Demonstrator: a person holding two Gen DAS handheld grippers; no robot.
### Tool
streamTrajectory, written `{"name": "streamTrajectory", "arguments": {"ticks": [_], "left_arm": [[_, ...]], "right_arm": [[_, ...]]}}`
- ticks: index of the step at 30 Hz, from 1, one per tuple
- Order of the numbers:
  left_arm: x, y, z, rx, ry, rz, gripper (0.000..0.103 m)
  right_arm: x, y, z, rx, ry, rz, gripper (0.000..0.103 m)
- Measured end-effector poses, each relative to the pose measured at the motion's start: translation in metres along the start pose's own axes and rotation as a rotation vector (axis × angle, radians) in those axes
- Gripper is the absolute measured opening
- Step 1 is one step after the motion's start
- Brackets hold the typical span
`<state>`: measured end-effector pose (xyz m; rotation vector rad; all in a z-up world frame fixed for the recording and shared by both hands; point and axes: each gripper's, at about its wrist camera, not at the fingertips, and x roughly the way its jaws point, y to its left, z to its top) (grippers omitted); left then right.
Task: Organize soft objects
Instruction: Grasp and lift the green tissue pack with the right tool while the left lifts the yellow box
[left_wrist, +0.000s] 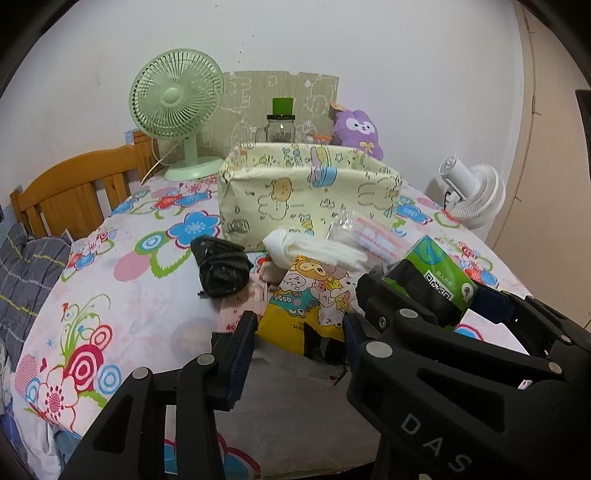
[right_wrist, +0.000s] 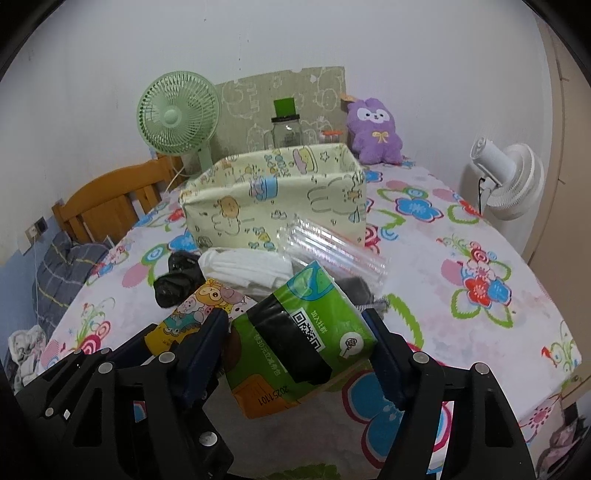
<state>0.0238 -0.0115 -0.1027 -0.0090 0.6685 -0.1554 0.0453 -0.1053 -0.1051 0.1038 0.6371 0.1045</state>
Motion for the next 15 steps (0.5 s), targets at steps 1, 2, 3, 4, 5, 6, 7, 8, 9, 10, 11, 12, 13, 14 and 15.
{"name": "streamTrajectory", "arguments": {"ticks": [1, 2, 3, 4, 5, 6, 7, 8, 9, 10, 11, 12, 13, 14, 15], "left_arm": [[-0.001, 0.000, 0.002, 0.000, -0.005, -0.001, 0.049], [-0.003, 0.000, 0.004, 0.000, -0.009, -0.001, 0.049], [-0.004, -0.001, 0.006, 0.000, -0.014, -0.002, 0.049], [-0.006, -0.001, 0.009, 0.000, -0.017, -0.002, 0.049], [-0.007, -0.002, 0.011, 0.000, -0.020, -0.003, 0.049], [-0.009, -0.002, 0.013, 0.001, -0.024, -0.005, 0.049], [-0.010, -0.002, 0.015, 0.002, -0.027, -0.004, 0.049], [-0.011, -0.003, 0.017, 0.003, -0.030, -0.004, 0.049], [-0.013, -0.003, 0.019, 0.003, -0.033, -0.004, 0.049], [-0.014, -0.004, 0.022, 0.004, -0.036, -0.004, 0.049], [-0.015, -0.004, 0.024, 0.004, -0.041, -0.005, 0.049], [-0.017, -0.005, 0.026, 0.005, -0.046, -0.005, 0.049], [-0.019, -0.005, 0.029, 0.005, -0.052, -0.005, 0.049], [-0.020, -0.005, 0.030, 0.005, -0.056, -0.004, 0.048], [-0.022, -0.005, 0.033, 0.005, -0.062, -0.005, 0.048]], "right_arm": [[-0.002, 0.000, 0.002, 0.000, -0.004, -0.001, 0.076], [-0.003, 0.000, 0.004, 0.001, -0.009, -0.001, 0.076], [-0.005, 0.000, 0.006, 0.002, -0.015, -0.001, 0.076], [-0.007, 0.000, 0.009, 0.004, -0.020, -0.001, 0.076], [-0.009, 0.000, 0.011, 0.005, -0.024, -0.002, 0.076], [-0.010, 0.000, 0.013, 0.007, -0.028, -0.002, 0.076], [-0.012, 0.000, 0.015, 0.008, -0.033, -0.003, 0.076], [-0.013, 0.000, 0.017, 0.009, -0.036, -0.005, 0.075], [-0.015, -0.001, 0.019, 0.011, -0.039, -0.007, 0.075], [-0.017, -0.001, 0.022, 0.012, -0.043, -0.008, 0.074], [-0.019, -0.001, 0.024, 0.013, -0.049, -0.009, 0.074], [-0.021, -0.001, 0.026, 0.013, -0.054, -0.010, 0.074], [-0.023, -0.001, 0.028, 0.013, -0.060, -0.010, 0.074], [-0.025, -0.002, 0.031, 0.014, -0.068, -0.011, 0.073], [-0.027, -0.002, 0.034, 0.013, -0.073, -0.012, 0.073]]}}
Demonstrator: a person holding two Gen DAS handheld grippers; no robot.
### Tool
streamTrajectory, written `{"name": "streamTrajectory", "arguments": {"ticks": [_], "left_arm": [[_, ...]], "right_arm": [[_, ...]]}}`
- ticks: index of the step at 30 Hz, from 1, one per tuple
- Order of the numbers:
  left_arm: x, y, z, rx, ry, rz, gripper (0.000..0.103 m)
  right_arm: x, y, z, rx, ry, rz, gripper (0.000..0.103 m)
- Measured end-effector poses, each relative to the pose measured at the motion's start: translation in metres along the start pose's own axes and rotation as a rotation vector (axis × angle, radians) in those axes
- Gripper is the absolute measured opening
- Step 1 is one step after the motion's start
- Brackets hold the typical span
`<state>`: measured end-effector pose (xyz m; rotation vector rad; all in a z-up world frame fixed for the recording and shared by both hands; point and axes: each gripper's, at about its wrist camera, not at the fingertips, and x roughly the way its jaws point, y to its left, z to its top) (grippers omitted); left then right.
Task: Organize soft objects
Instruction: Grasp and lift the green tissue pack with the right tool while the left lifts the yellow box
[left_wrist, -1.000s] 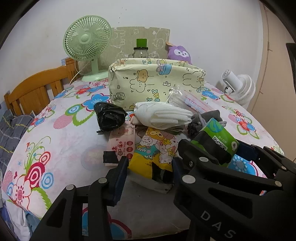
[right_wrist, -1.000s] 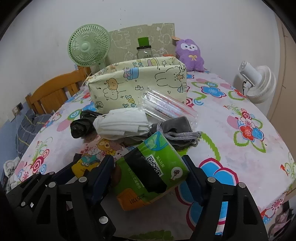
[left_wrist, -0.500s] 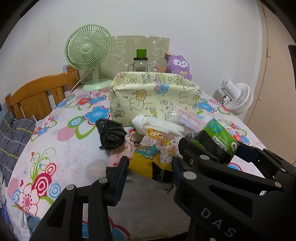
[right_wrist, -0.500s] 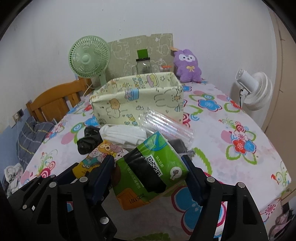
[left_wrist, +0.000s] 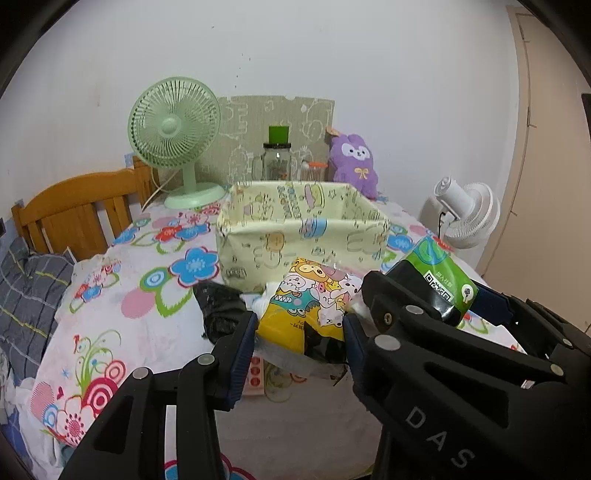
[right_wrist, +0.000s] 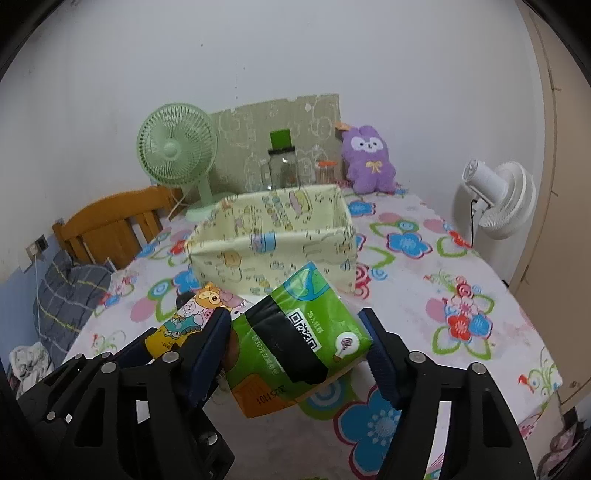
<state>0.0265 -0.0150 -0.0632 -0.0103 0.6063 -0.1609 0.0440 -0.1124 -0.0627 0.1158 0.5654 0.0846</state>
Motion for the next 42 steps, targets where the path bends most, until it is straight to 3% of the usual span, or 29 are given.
{"name": "streamTrajectory", "arguments": {"ticks": [24, 42], "left_arm": [[-0.007, 0.000, 0.053, 0.008, -0.102, 0.003, 0.048], [0.023, 0.001, 0.079, 0.001, -0.090, 0.002, 0.048]], "right_arm": [[-0.012, 0.002, 0.054, 0.021, -0.106, 0.004, 0.072], [0.021, -0.003, 0.081, 0.047, -0.109, -0.008, 0.071]]}}
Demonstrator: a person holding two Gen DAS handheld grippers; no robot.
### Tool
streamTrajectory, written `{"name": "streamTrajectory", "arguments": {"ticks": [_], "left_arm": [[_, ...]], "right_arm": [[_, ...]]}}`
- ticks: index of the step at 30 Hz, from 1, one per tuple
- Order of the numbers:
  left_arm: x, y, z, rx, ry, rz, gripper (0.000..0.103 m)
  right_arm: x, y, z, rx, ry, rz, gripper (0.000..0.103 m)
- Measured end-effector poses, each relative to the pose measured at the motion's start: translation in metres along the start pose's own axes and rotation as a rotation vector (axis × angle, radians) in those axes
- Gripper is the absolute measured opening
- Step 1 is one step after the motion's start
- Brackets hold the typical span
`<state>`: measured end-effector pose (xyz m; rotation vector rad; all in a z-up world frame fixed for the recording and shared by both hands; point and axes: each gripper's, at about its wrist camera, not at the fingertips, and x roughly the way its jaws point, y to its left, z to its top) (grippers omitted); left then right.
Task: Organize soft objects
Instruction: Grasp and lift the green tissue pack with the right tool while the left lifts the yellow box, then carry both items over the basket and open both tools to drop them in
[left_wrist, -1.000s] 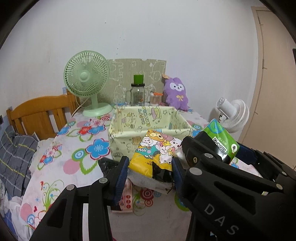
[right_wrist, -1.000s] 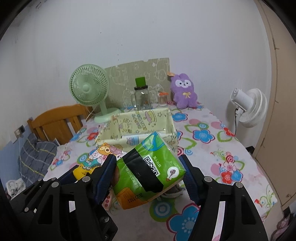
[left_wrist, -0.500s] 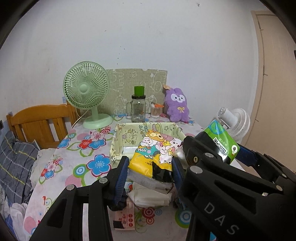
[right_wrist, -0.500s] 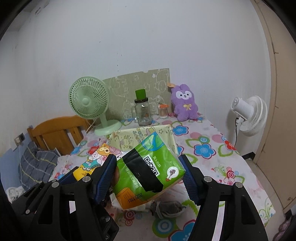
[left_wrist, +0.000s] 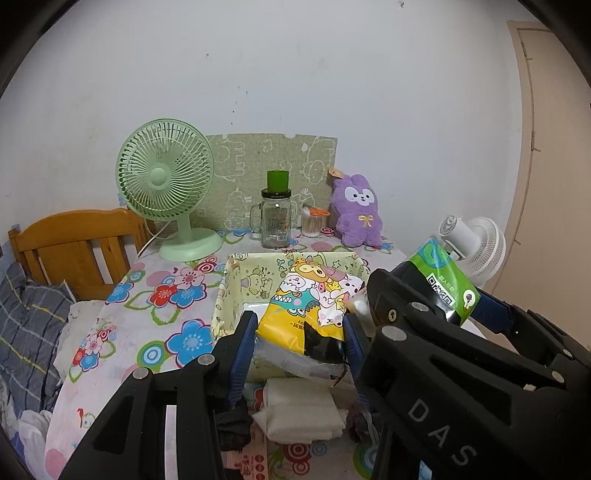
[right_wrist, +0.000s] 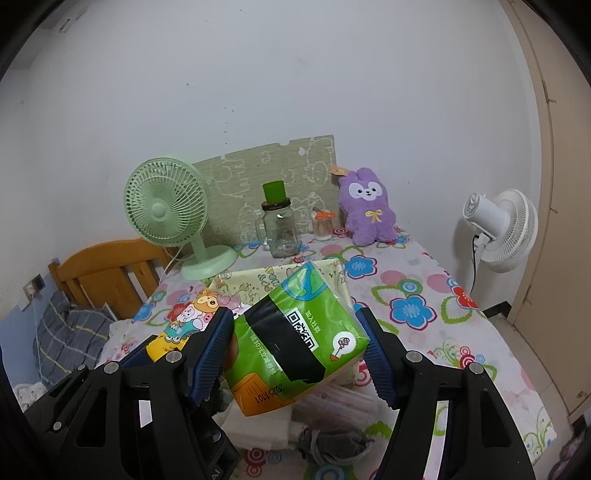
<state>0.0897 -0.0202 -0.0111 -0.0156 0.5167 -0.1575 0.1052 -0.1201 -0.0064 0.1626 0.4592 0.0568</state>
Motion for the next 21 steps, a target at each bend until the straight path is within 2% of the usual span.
{"name": "streamTrajectory", "arguments": {"ticks": [21], "left_arm": [[0.057, 0.008, 0.025, -0.005, 0.017, 0.016, 0.049]], "right_arm": [[0.061, -0.007, 0.026, 0.020, 0.001, -0.013, 0.071]]}}
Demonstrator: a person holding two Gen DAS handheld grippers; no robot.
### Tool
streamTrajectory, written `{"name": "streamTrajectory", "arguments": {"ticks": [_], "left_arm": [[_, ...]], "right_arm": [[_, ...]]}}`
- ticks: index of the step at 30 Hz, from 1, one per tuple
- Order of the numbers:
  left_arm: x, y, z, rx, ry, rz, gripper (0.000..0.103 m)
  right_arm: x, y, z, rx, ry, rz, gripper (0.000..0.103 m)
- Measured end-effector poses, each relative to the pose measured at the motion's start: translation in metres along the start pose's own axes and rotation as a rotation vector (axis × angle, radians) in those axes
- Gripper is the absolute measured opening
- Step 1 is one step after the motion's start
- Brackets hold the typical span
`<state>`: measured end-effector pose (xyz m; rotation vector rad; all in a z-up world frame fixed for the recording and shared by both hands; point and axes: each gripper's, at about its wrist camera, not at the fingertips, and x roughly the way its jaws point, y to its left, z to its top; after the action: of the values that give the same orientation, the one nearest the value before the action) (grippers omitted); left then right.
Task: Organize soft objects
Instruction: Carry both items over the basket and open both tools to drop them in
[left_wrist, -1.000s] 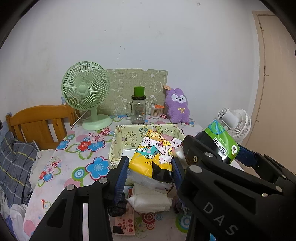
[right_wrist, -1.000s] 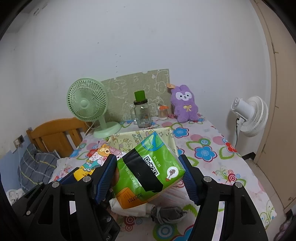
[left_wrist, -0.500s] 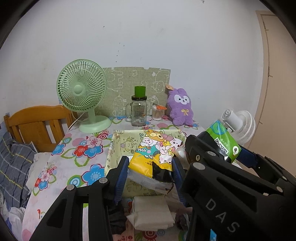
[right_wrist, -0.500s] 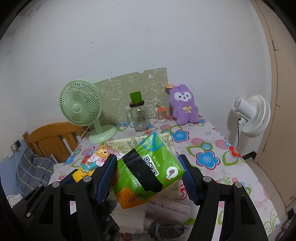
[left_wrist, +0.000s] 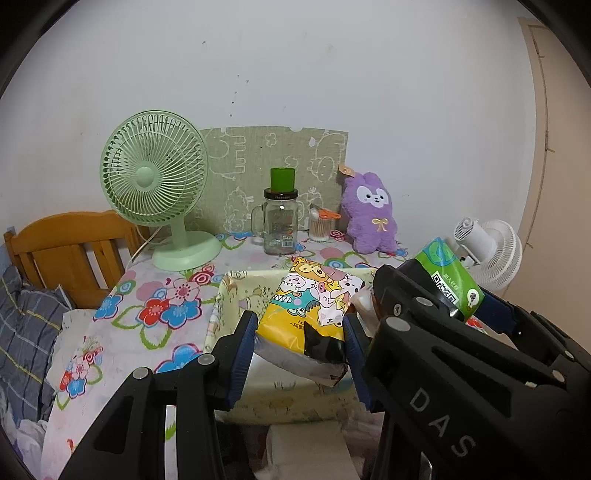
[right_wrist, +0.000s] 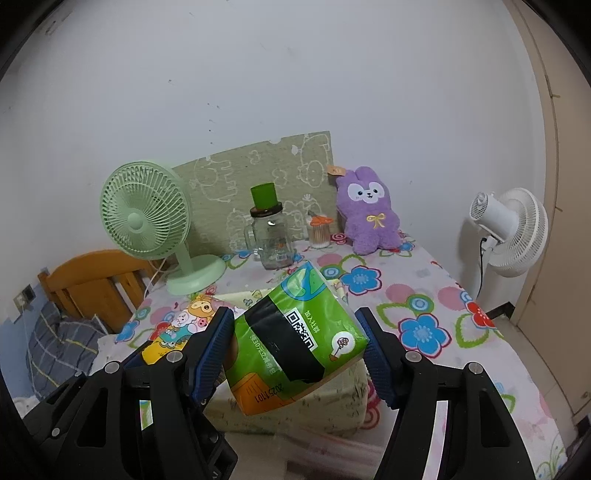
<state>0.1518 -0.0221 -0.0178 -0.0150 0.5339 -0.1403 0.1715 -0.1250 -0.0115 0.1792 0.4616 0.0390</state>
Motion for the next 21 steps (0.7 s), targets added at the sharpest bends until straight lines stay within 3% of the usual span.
{"name": "streamTrajectory", "arguments": {"ticks": [16, 21], "left_arm": [[0.063, 0.011, 0.007, -0.021, 0.121, -0.023, 0.052], [0.082, 0.020, 0.008, -0.050, 0.165, 0.000, 0.055]], "right_arm": [[0.058, -0.002, 0.006, -0.011, 0.036, -0.023, 0.070], [0.078, -0.004, 0.006, -0.005, 0.065, -0.032, 0.070]]}}
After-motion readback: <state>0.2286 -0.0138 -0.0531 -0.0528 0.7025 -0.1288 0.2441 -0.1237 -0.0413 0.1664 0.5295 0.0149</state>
